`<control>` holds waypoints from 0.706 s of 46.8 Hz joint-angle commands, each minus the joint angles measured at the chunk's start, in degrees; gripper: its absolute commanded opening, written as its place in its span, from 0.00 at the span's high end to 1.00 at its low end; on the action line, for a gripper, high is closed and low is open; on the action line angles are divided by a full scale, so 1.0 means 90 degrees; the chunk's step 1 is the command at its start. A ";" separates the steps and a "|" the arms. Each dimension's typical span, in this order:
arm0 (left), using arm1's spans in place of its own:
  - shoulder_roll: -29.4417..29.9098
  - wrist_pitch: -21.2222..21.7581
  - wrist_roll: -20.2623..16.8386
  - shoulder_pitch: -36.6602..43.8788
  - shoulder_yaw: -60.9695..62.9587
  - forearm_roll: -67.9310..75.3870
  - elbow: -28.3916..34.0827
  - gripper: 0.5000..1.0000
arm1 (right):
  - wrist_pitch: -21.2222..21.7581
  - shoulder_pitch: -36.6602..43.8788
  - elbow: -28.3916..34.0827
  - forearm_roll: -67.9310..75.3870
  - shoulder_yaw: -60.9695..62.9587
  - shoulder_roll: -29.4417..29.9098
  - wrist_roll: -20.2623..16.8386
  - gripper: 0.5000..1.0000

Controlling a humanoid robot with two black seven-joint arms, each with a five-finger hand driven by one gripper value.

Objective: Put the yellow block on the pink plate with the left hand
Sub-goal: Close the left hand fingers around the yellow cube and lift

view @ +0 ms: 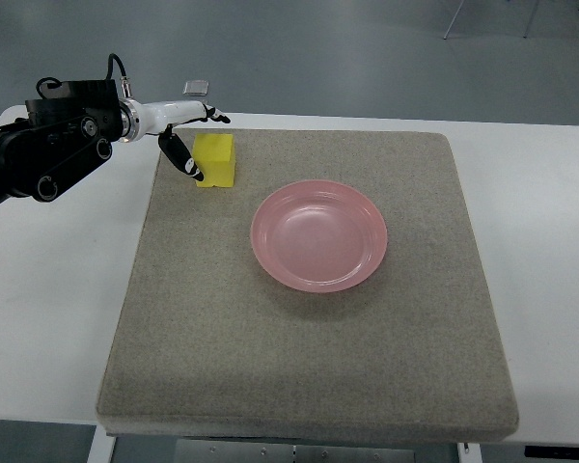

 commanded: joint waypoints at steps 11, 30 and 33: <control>-0.0030 0.0002 0.0039 0.0000 0.0023 0.0001 0.0001 0.20 | 0.0000 -0.0002 0.0000 0.0000 0.0000 0.0000 -0.0001 0.15; -0.0030 0.0002 0.0088 0.0009 0.0033 0.0098 0.0010 0.66 | 0.0000 -0.0002 0.0000 0.0000 0.0000 0.0000 -0.0001 0.15; -0.0030 0.0002 0.0088 0.0009 0.0033 0.0098 0.0010 0.74 | 0.0000 -0.0002 0.0000 0.0000 0.0000 0.0000 -0.0001 0.15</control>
